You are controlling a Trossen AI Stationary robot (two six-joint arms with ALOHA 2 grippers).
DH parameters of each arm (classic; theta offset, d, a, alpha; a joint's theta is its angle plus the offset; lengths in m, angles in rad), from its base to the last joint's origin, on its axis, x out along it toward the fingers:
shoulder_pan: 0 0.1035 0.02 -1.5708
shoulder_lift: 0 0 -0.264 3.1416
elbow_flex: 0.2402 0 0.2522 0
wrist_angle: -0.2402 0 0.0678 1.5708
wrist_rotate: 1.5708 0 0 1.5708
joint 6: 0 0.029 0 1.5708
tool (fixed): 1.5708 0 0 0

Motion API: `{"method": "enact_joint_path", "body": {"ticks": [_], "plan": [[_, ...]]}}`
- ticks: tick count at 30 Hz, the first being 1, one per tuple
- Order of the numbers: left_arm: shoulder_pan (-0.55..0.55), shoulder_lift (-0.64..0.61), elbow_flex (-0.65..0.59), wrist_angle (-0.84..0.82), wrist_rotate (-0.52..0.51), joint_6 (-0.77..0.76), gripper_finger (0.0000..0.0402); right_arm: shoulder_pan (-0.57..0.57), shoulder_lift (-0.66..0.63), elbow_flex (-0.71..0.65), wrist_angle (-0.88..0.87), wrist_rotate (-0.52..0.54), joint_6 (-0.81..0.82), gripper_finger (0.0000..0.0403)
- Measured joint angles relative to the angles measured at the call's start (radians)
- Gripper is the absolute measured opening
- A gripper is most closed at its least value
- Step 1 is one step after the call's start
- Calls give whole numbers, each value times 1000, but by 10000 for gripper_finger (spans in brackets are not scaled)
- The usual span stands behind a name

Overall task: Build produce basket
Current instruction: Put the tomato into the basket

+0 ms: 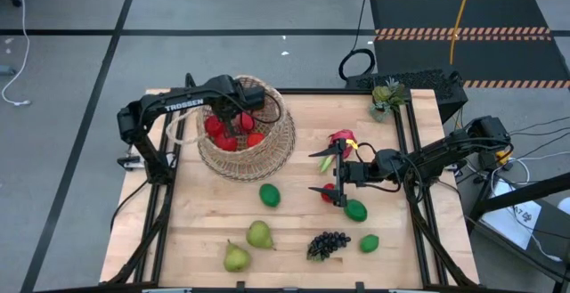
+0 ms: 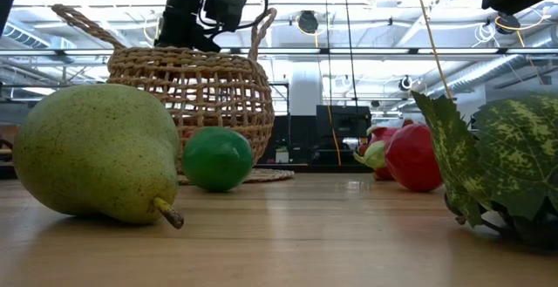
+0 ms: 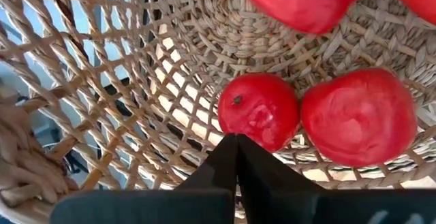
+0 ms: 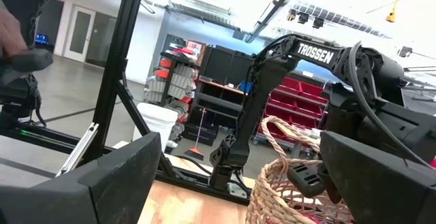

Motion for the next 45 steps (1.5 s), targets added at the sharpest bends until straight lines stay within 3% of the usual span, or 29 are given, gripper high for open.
{"method": "enact_joint_path", "body": {"ticks": [5,11,28,36,45], "plan": [[-4,0,2,-33,15,-37,26,0,0,0,-3,0,0,396],[-33,-49,2,-35,35,-40,9,0,0,0,-14,0,-3,396],[-184,-381,3,38,40,-179,4,-1,0,0,-21,5,-12,396],[-363,-508,3,235,42,-211,13,-1,0,0,-20,6,-3,396],[-606,-517,-59,486,-132,-186,10,0,0,0,-13,5,0,396]]}}
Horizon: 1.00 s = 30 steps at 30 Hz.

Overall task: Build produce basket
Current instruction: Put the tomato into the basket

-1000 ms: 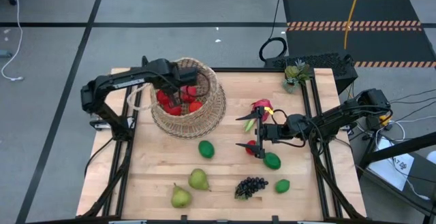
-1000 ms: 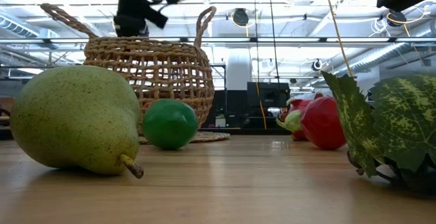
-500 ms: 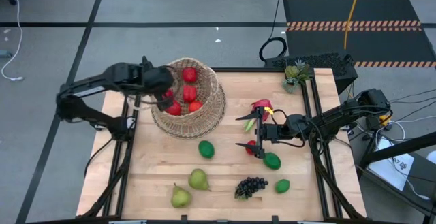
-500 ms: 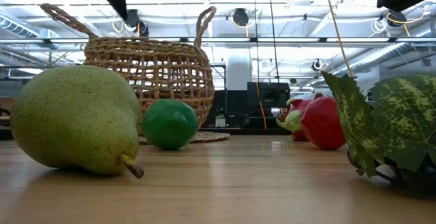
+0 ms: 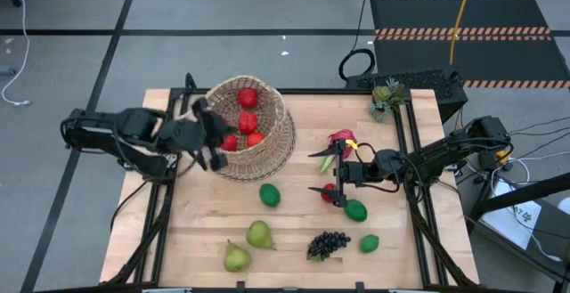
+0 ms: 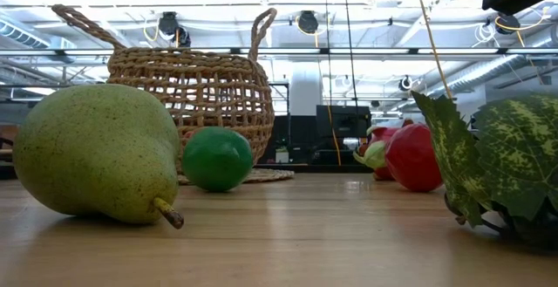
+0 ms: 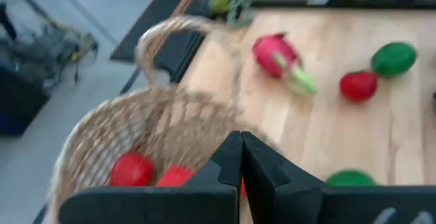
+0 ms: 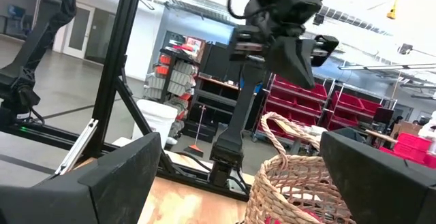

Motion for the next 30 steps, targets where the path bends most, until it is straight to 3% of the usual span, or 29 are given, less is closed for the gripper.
{"method": "enact_joint_path", "body": {"ticks": [12,20,27,30], "plan": [[-96,2,-347,552,37,139,12,0,0,0,0,0,79,396],[-144,2,-462,749,107,226,3,1,0,0,-60,5,245,396],[-201,2,-464,758,163,222,19,137,3,24,-367,283,255,396],[-223,2,-464,753,171,225,19,232,3,44,-419,421,326,396]]}}
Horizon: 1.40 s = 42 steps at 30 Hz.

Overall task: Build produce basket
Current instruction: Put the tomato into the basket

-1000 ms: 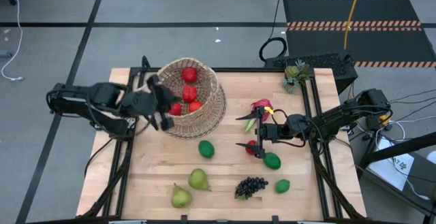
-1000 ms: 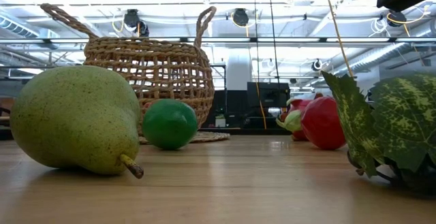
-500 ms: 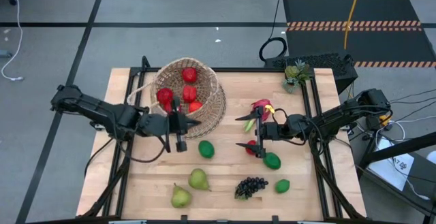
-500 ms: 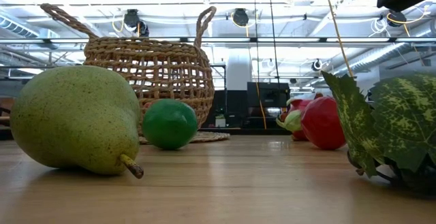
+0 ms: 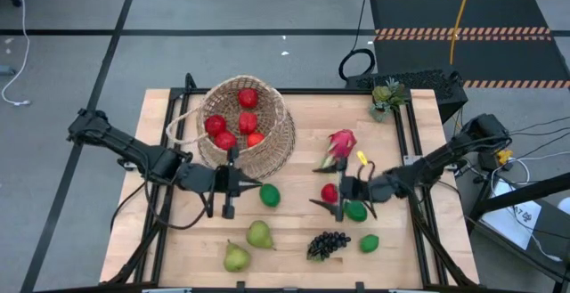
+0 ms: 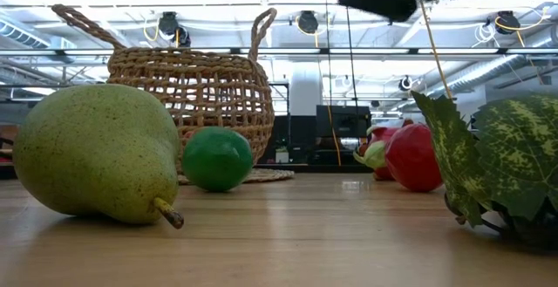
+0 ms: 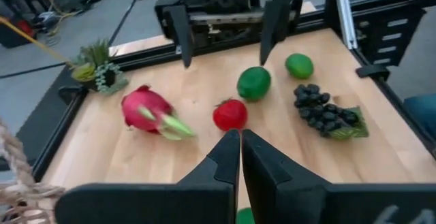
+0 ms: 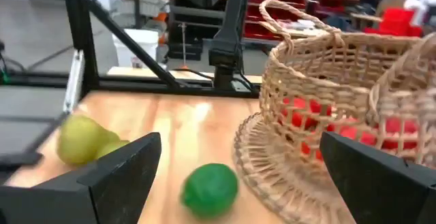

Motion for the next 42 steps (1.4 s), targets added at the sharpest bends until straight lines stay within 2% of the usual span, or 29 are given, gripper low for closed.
{"method": "enact_joint_path", "body": {"ticks": [7,10,13,21,29,33,37,42], "plan": [[-55,2,0,-1,3,-11,4,213,0,5,-112,208,299,396],[-75,13,0,-3,4,-30,4,274,0,5,-145,257,404,396],[-94,18,0,-2,3,-48,14,300,0,5,-140,287,436,396],[-109,82,1,8,3,-105,23,313,59,4,-140,284,504,396],[-100,106,0,25,2,-32,24,289,118,48,-129,251,498,396],[-89,98,0,23,0,20,24,279,142,153,-265,220,428,396],[-71,95,1,25,-5,56,24,258,142,290,-556,211,405,396],[-41,95,1,24,-9,54,24,206,141,376,-783,111,434,396]]}}
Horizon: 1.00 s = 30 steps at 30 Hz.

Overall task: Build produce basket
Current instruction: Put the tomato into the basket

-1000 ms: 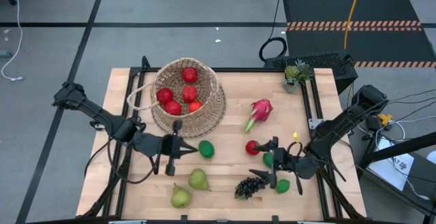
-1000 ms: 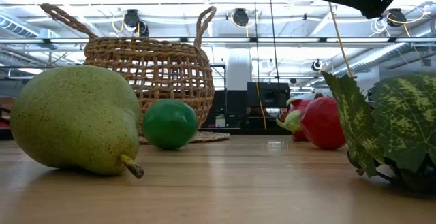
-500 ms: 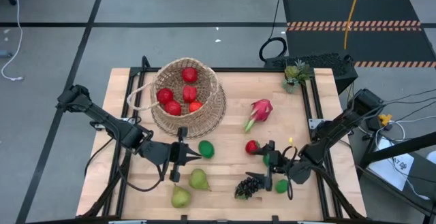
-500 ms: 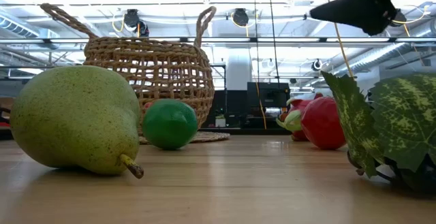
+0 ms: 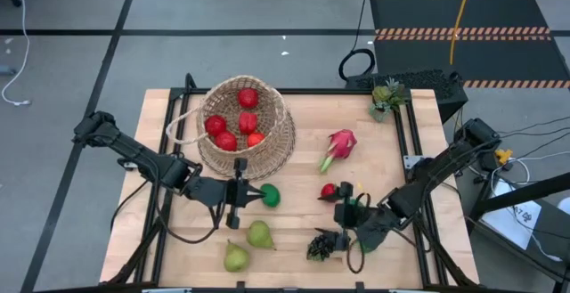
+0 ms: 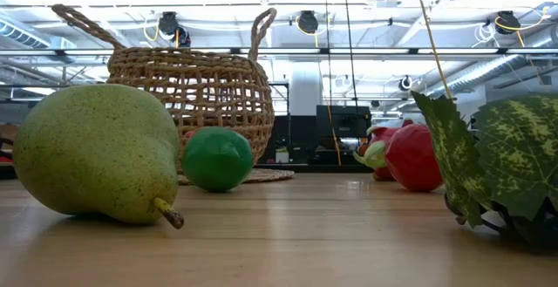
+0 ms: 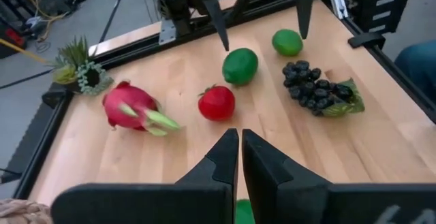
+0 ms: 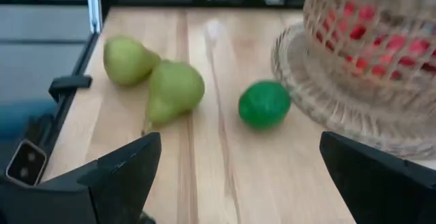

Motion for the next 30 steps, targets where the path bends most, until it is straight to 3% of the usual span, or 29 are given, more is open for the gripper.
{"method": "enact_joint_path", "body": {"ticks": [5,14,23,30], "plan": [[12,0,0,0,1,-34,24,-78,2,-26,-89,-150,54,396],[5,0,0,0,4,-113,24,-152,1,-119,-120,-274,52,396],[-1,3,0,0,7,-157,24,-157,1,-208,-70,-279,75,396],[-7,3,0,18,7,-96,24,-170,1,-210,-69,-280,-5,396]]}}
